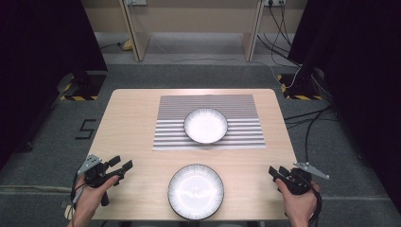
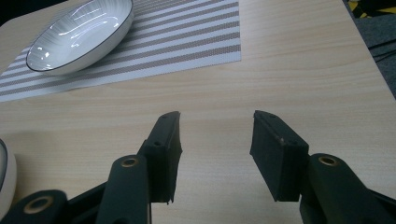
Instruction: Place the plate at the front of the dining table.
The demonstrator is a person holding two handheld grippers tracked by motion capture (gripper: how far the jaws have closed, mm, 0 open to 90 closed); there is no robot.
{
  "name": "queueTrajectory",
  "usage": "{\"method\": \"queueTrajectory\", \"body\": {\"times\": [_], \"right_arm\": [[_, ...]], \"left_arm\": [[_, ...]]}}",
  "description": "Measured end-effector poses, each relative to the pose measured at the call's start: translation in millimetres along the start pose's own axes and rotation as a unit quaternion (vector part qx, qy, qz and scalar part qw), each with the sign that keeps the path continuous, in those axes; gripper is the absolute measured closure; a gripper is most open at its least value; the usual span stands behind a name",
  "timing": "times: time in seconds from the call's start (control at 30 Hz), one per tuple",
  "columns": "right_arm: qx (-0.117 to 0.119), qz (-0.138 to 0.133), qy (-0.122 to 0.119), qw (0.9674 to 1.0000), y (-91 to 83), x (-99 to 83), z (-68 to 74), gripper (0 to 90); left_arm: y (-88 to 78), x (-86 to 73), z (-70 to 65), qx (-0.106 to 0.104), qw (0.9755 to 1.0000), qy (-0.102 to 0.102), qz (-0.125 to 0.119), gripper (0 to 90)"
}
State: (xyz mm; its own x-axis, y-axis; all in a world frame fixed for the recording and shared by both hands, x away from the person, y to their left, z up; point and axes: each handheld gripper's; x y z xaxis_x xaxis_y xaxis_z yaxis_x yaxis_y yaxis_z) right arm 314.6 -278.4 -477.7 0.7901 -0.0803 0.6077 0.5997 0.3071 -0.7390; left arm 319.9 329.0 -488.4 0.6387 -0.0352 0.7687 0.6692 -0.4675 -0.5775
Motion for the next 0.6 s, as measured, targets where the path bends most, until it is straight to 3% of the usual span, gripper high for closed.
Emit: {"method": "queueTrajectory", "body": {"times": [0.33, 0.5, 0.6], "right_arm": [[-0.003, -0.007, 0.012, 0.9999, 0.3, -9.1, -8.9, 52.2], [-0.003, -0.011, 0.018, 0.9998, 1.3, -11.9, -10.5, 52.0], [-0.005, -0.013, 0.016, 0.9998, 2.8, -12.8, -11.3, 51.6]], "left_arm": [[-4.0, -7.7, 10.1, 0.014, 0.9999, -0.009, -0.004, 34.0], [-4.2, -10.2, 11.7, 0.003, 0.9997, -0.023, -0.01, 34.0], [-2.6, -12.3, 12.2, 0.008, 0.9997, -0.021, -0.008, 34.0]]}}
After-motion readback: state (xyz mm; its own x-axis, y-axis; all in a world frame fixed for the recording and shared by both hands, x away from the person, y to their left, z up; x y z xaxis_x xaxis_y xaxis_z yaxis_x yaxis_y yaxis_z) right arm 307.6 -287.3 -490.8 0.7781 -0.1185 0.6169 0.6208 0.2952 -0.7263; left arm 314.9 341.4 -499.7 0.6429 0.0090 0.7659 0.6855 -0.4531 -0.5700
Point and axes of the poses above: each handheld gripper's, and its own axes: y roughly forward along the jaws, x roughly out of its top, z roughly to its left, and after that the axes turned 13 degrees about z, right-handed
